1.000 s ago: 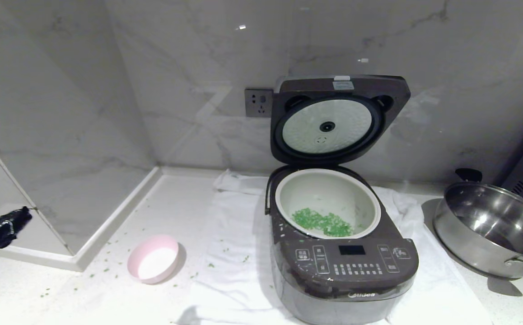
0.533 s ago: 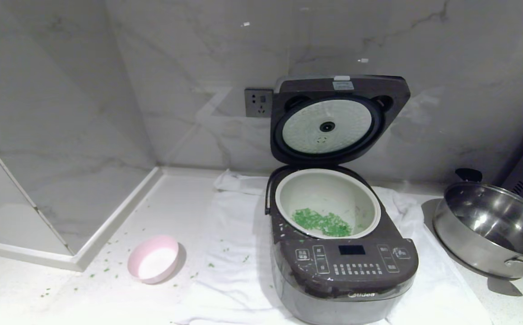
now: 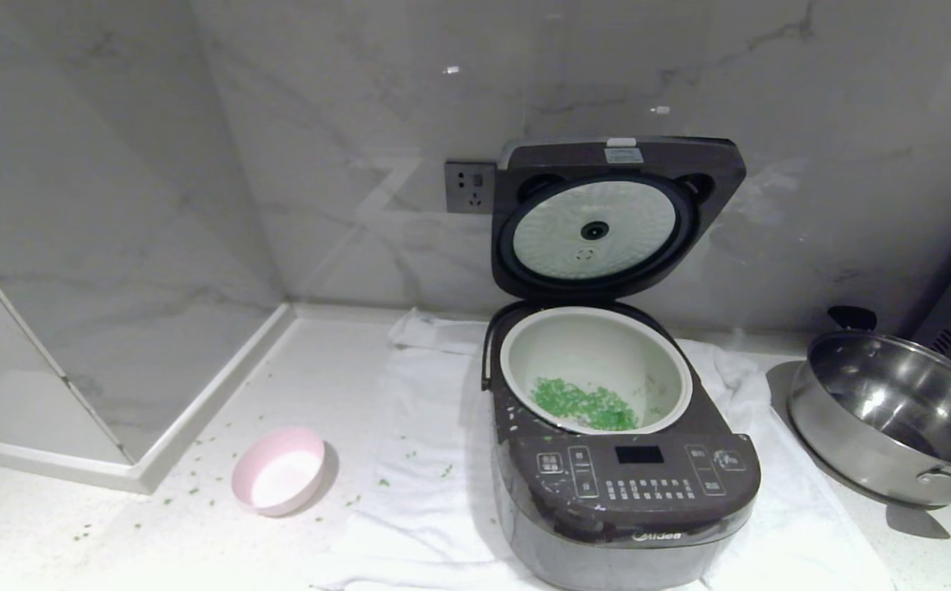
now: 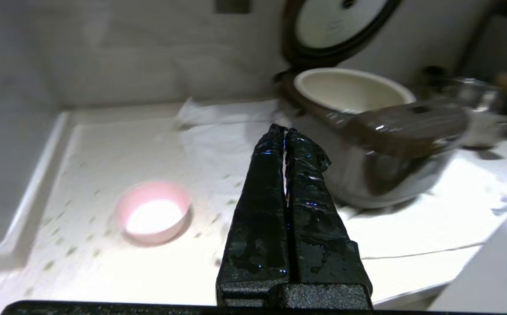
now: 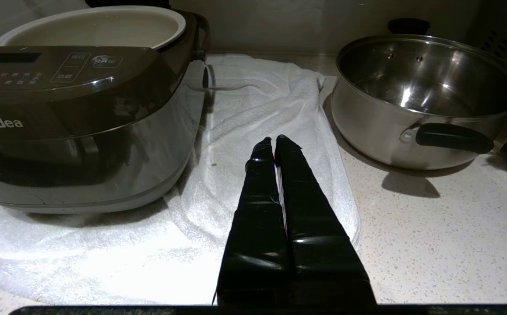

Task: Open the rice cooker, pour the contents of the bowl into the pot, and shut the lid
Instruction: Close the rice cooker

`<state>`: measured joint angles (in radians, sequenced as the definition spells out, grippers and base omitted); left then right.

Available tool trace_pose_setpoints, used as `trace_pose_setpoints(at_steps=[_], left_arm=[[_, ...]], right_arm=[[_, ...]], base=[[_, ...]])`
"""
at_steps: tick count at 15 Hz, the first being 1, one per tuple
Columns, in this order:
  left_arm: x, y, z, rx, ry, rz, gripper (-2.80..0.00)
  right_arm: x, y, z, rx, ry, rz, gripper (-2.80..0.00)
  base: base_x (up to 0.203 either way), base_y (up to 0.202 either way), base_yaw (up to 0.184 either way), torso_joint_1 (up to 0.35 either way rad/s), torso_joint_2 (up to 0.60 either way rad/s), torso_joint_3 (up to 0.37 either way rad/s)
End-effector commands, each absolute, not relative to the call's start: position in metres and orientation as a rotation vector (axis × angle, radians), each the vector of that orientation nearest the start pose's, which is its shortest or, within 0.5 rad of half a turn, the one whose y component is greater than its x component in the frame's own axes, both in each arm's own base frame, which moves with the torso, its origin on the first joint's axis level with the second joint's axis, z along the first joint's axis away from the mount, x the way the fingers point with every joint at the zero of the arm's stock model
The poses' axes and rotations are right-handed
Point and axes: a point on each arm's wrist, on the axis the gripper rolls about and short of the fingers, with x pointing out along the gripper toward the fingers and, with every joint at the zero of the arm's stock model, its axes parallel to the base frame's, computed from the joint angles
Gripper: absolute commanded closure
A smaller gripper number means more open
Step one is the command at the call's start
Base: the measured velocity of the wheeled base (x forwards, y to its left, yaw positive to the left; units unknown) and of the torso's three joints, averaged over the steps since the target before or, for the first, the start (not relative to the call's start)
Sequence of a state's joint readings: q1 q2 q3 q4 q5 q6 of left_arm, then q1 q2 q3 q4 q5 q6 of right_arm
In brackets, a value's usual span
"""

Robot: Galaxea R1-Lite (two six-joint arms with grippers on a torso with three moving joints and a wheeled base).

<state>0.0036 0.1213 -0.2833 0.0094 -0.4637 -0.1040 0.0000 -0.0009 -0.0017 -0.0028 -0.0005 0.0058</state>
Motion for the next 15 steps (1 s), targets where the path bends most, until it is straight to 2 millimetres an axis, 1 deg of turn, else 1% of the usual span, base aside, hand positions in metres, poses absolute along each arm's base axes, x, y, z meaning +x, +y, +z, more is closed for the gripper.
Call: trace_pose_setpoints(at_steps=[1,2,4,5,7,9,10,15], left_arm=[[-0.049,-0.008,0.125,-0.072,-0.068,-0.341,0.0],[-0.046,-0.006,0.119,-0.048,-0.044,-0.261,0.0],[-0.036,-0.004,0.099,0.08,0.011,-0.149,0.0],[-0.031,-0.003,0.09,0.109,0.009,-0.107,0.0],[-0.022,-0.002,0.08,0.138,-0.058,-0.068,0.0],[-0.022,-0.001,0.078,0.137,-0.058,-0.051,0.0],[-0.022,-0.001,0.076,0.137,-0.03,-0.055,0.0],[-0.022,-0.001,0.075,0.113,-0.023,-0.043,0.0]], right_arm=[[-0.023,0.0,0.076,0.005,-0.006,0.0,0.0],[-0.023,0.0,0.076,0.005,-0.005,0.002,0.0],[-0.023,0.0,0.076,0.006,-0.005,0.0,0.0],[-0.023,0.0,0.076,0.006,-0.005,-0.001,0.0],[-0.023,0.0,0.076,0.006,-0.005,0.0,0.0],[-0.023,0.0,0.076,0.006,-0.005,0.0,0.0],[-0.023,0.0,0.076,-0.003,-0.006,0.001,0.0],[-0.023,0.0,0.076,0.0,-0.003,0.0,0.0]], base=[[0.0,0.0,0.0,0.0,0.0,0.0],[0.0,0.0,0.0,0.0,0.0,0.0],[0.0,0.0,0.0,0.0,0.0,0.0],[0.0,0.0,0.0,0.0,0.0,0.0],[0.0,0.0,0.0,0.0,0.0,0.0],[0.0,0.0,0.0,0.0,0.0,0.0],[0.0,0.0,0.0,0.0,0.0,0.0],[0.0,0.0,0.0,0.0,0.0,0.0]])
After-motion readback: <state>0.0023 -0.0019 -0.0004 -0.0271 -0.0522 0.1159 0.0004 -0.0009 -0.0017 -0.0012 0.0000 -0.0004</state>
